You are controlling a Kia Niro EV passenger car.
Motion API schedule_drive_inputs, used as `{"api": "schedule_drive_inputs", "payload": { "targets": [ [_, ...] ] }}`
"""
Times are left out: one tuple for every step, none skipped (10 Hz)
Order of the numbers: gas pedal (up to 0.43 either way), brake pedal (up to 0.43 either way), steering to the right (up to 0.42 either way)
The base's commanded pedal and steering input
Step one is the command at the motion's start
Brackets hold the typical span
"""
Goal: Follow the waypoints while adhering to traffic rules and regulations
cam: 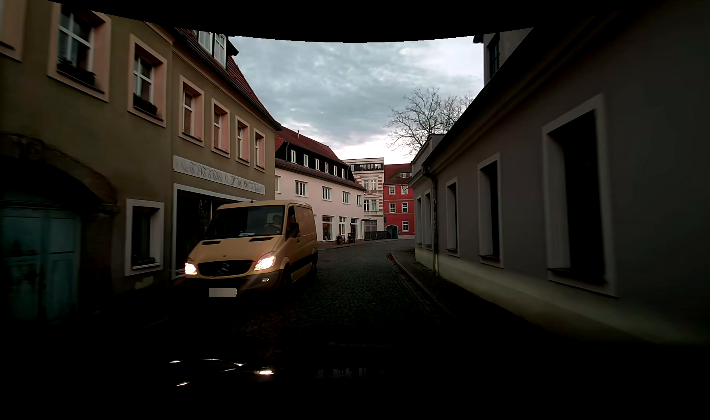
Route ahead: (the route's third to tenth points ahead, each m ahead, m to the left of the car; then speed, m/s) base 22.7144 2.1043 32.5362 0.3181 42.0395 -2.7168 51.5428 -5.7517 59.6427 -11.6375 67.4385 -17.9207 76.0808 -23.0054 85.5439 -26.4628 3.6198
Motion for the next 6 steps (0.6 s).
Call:
{"api": "schedule_drive_inputs", "payload": {
  "targets": [
    [0.000, 0.000, -0.028],
    [0.000, 0.000, -0.018],
    [0.000, 0.000, -0.010],
    [0.000, 0.000, -0.006],
    [0.000, 0.000, -0.006],
    [0.000, 0.000, -0.006]
  ]
}}
